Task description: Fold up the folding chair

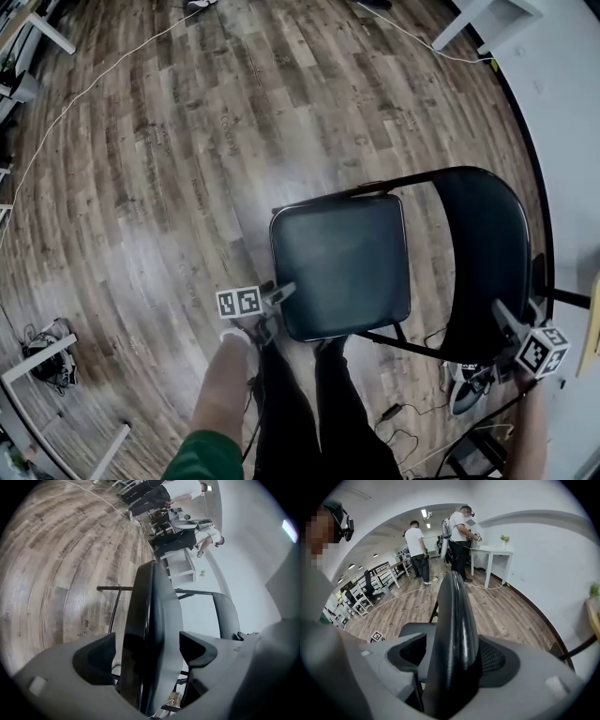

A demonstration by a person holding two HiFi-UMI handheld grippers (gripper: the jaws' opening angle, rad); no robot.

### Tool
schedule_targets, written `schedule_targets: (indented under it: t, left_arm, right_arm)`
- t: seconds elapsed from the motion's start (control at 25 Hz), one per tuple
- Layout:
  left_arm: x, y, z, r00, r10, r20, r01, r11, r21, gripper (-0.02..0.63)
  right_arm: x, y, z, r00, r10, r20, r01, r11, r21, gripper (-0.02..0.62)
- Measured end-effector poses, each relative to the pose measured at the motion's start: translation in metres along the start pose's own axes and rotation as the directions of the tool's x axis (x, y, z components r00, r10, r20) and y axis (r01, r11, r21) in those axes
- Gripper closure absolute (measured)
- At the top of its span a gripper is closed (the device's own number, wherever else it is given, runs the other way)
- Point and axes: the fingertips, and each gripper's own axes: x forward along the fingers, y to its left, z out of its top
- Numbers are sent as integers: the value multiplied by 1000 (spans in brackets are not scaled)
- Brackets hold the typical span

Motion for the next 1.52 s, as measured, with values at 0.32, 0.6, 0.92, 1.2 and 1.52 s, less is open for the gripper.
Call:
schedule_targets:
  t: [0.32,0.6,0.92,1.2,1.52]
  left_arm:
    - [31,1,-7,995,-53,-79,51,998,-28,192]
    - [30,8,-8,999,24,-36,-26,999,-42,202]
    - [26,-13,-5,1000,-4,14,5,997,-79,202]
    - [10,-79,-5,995,-82,55,87,991,-103,218]
    - [3,-169,-11,993,-100,57,104,991,-80,221]
  right_arm:
    - [6,7,-2,997,54,-47,-58,995,-86,288]
    - [3,1,1,995,101,-10,-100,995,11,437]
    - [-9,4,10,993,114,-11,-114,993,19,446]
    - [-40,23,33,990,141,-9,-141,990,31,474]
    - [-71,14,53,992,125,-18,-125,992,14,488]
